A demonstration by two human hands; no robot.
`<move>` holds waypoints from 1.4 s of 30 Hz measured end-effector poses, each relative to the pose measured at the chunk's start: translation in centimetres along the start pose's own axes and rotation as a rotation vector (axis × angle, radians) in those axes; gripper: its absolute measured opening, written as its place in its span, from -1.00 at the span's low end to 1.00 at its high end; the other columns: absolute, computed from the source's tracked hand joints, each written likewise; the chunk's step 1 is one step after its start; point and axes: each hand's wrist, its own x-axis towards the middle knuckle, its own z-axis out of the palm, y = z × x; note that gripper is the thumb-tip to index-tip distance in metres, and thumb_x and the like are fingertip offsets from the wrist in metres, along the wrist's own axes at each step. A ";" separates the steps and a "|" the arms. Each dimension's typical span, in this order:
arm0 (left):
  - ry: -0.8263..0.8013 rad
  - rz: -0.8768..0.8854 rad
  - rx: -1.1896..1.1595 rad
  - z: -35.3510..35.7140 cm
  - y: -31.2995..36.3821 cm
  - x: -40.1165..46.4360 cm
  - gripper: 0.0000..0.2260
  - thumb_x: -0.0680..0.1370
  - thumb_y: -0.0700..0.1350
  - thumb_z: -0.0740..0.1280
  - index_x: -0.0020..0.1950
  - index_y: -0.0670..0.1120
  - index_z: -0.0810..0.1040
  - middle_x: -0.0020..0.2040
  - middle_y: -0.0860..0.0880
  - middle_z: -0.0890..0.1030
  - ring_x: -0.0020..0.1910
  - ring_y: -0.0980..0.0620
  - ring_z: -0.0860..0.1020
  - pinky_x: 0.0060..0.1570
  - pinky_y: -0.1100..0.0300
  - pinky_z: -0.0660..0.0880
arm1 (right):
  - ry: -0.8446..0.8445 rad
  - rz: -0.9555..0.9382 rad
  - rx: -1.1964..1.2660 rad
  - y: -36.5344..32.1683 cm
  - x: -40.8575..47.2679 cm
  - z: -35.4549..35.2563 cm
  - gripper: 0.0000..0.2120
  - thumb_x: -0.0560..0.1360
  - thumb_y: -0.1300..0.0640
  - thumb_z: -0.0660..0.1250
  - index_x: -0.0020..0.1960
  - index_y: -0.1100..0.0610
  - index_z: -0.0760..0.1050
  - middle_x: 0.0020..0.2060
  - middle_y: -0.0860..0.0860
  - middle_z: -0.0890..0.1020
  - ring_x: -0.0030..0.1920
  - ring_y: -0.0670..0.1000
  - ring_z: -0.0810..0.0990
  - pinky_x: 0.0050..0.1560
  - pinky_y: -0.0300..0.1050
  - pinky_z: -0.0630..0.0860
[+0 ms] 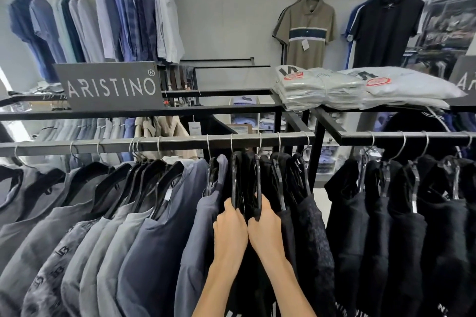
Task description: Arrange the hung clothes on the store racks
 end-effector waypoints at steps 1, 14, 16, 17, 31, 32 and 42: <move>-0.004 -0.006 0.002 -0.1 0.0 -0.1 -0.70 0.67 -0.12 0.09 0.39 -0.10 0.33 0.06 -0.08 0.62 0.09 -0.14 0.56 -0.07 0.16 0.30 | -0.003 -0.001 0.004 -0.1 -0.1 -0.1 -0.43 0.52 0.38 0.22 0.39 -0.11 0.39 0.04 -0.09 0.65 0.05 -0.07 0.63 0.14 -0.03 0.61; 0.360 0.337 -0.183 -6.1 -2.0 -0.1 -0.76 0.58 -0.24 0.30 0.24 -0.11 0.51 0.14 0.03 0.56 0.14 0.08 0.49 0.15 0.28 0.37 | 0.363 -0.343 -0.046 -4.4 -2.5 1.5 -0.53 0.58 0.15 0.34 0.47 0.04 0.39 0.42 -0.08 0.43 0.47 -0.12 0.31 0.49 -0.13 0.26; 0.484 0.285 0.009 -8.5 -4.4 1.5 -0.73 0.51 -0.31 0.35 0.20 -0.19 0.51 0.10 -0.11 0.54 0.09 -0.12 0.47 0.12 0.10 0.38 | 0.281 -0.382 0.014 -5.6 -3.2 3.3 -0.57 0.56 0.15 0.37 0.42 0.02 0.44 0.36 -0.12 0.49 0.39 -0.19 0.39 0.45 -0.23 0.30; 0.479 0.202 0.087 -9.5 -5.9 2.3 -0.70 0.49 -0.31 0.37 0.22 -0.22 0.49 0.10 -0.17 0.52 0.09 -0.18 0.46 0.11 0.01 0.40 | 0.212 -0.356 0.045 -6.0 -3.6 4.4 -0.54 0.55 0.13 0.38 0.43 0.00 0.43 0.35 -0.15 0.49 0.37 -0.21 0.41 0.43 -0.21 0.34; 0.033 0.057 0.049 -8.4 -11.5 3.3 -0.64 0.57 -0.13 0.33 0.32 -0.20 0.37 0.21 -0.19 0.43 0.14 -0.21 0.47 0.02 0.06 0.40 | 0.037 0.060 -0.093 -4.0 -3.7 11.3 -0.31 0.53 0.30 0.20 0.58 -0.01 0.06 0.36 0.13 0.46 0.27 0.16 0.51 0.24 0.15 0.53; -0.008 0.019 -0.038 -8.3 -11.7 3.3 -0.67 0.60 -0.12 0.29 0.31 -0.18 0.34 0.16 -0.17 0.48 0.11 -0.21 0.51 -0.06 0.06 0.39 | 0.031 0.067 -0.096 -4.1 -3.7 11.2 -0.32 0.53 0.30 0.19 0.58 -0.01 0.08 0.34 0.13 0.47 0.24 0.16 0.53 0.21 0.14 0.54; -0.027 -0.034 -0.075 -7.3 -8.8 2.4 -0.67 0.65 -0.16 0.11 0.42 -0.19 0.26 -0.04 -0.14 0.60 -0.06 -0.14 0.54 -0.12 0.04 0.40 | -0.027 0.043 -0.032 -4.2 -3.7 10.4 -0.40 0.52 0.33 0.15 0.53 0.04 0.17 0.28 0.14 0.53 0.20 0.12 0.56 0.18 0.09 0.56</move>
